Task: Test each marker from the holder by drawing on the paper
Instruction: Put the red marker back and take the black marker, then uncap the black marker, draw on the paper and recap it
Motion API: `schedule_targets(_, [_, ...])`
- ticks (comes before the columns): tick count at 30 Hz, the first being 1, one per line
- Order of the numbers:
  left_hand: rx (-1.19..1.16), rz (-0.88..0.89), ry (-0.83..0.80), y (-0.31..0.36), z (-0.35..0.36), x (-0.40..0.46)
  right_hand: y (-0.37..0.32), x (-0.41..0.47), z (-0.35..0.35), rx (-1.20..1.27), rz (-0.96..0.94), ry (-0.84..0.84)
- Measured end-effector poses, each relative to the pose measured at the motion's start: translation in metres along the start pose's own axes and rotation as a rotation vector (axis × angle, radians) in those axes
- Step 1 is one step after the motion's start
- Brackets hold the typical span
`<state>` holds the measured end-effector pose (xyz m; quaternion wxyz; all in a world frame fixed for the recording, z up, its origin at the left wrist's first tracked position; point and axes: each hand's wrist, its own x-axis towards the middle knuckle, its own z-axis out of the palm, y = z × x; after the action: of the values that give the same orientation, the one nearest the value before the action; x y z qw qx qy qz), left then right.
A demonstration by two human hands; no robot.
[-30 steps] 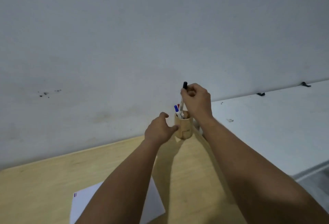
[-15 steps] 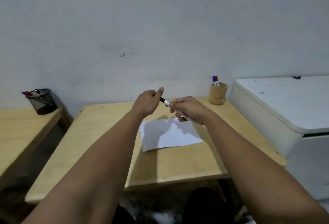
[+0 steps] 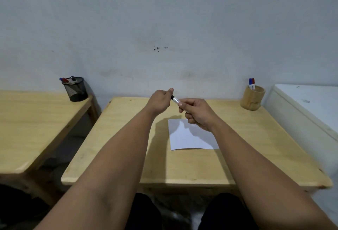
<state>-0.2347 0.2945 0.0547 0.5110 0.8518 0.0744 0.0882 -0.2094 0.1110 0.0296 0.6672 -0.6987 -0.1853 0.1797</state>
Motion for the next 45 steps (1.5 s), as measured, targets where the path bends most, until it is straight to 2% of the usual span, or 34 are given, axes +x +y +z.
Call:
schedule_targets(4, [0.056,0.020,0.011,-0.006,0.014,0.019,0.012,0.013,-0.005,0.002,-0.019,0.073])
schedule_targets(7, [0.049,-0.037,0.185,-0.019,-0.004,0.045,0.026,0.015,-0.014,-0.174,-0.063,0.156])
schedule_targets(9, [0.245,-0.051,0.208,-0.034,-0.022,0.058,0.039,0.013,-0.023,-0.195,-0.087,0.227])
schedule_targets(12, [0.682,-0.005,0.098,-0.058,-0.017,0.061,0.045,0.019,-0.028,0.037,-0.068,0.306])
schedule_targets(14, [0.880,0.051,0.040,-0.072,-0.001,0.054,0.036,0.027,-0.023,0.245,-0.024,0.297])
schedule_targets(17, [1.036,0.085,0.009,-0.091,0.010,0.046,0.020,0.035,-0.021,0.609,0.042,0.216])
schedule_targets(19, [1.075,0.096,-0.006,-0.101,0.011,0.044,0.017,0.037,-0.023,0.710,0.028,0.183])
schedule_targets(21, [1.094,0.107,-0.004,-0.105,0.013,0.043,0.017,0.041,-0.024,0.673,0.004,0.216])
schedule_targets(27, [1.042,0.033,-0.008,-0.112,0.011,0.031,0.037,0.043,-0.015,0.433,0.068,0.472])
schedule_targets(29, [0.985,-0.017,0.014,-0.116,0.008,0.029,0.041,0.041,-0.014,0.375,0.072,0.472])
schedule_targets(31, [0.930,-0.001,0.089,-0.101,-0.015,-0.010,0.012,0.001,0.006,0.340,0.022,0.448])
schedule_targets(33, [0.856,-0.012,0.134,-0.097,-0.016,-0.013,0.006,0.001,0.005,0.277,0.014,0.429])
schedule_targets(37, [0.708,0.117,0.192,-0.095,0.003,-0.034,0.010,0.011,0.004,0.076,-0.011,0.459])
schedule_targets(40, [0.701,0.189,0.131,-0.097,0.012,-0.042,0.013,0.019,0.006,-0.015,-0.021,0.496])
schedule_targets(45, [0.738,0.167,0.001,-0.100,0.017,-0.066,0.028,0.016,0.024,-0.019,0.031,0.410])
